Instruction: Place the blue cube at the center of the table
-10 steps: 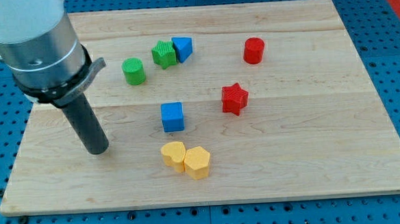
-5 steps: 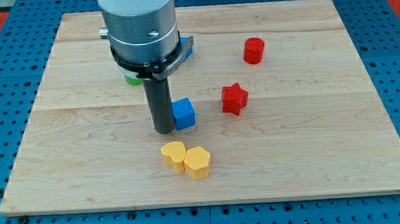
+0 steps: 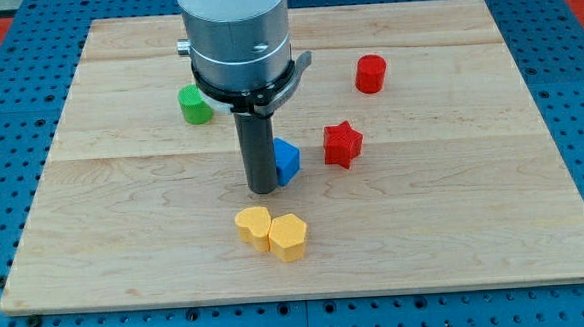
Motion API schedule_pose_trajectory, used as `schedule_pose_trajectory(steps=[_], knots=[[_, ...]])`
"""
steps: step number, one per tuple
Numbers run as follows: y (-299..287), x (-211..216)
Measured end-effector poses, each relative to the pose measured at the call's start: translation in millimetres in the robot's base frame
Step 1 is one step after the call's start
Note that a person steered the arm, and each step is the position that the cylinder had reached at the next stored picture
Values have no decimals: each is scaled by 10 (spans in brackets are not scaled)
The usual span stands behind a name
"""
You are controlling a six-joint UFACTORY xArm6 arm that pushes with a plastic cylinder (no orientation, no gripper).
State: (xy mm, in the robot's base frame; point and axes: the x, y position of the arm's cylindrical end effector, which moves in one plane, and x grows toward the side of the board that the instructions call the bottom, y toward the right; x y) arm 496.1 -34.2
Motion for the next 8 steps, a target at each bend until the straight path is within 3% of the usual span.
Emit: schedule_pose_trajectory(steps=[4, 7, 8], knots=[[125, 0], [840, 76], [694, 60]])
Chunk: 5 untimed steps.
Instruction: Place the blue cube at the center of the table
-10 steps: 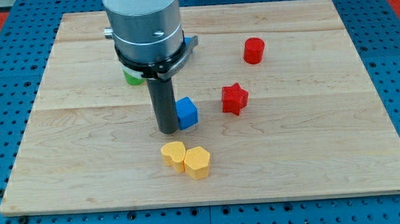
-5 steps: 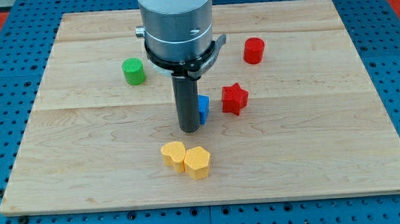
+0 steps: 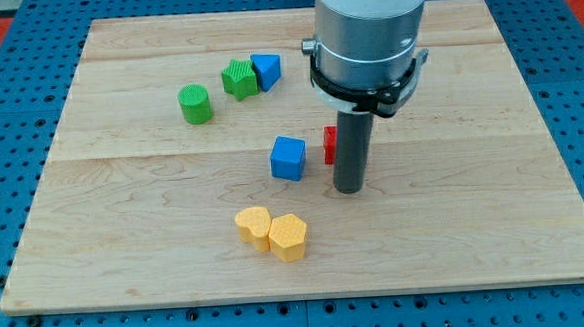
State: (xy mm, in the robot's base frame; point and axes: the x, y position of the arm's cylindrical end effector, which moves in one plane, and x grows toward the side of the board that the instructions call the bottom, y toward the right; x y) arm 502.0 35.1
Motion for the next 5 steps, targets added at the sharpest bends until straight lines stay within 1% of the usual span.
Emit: schedule_pose_trajectory(steps=[1, 2, 3, 4, 5], knots=[[-814, -161], [-447, -401], [-263, -401], [-81, -284], [472, -322]])
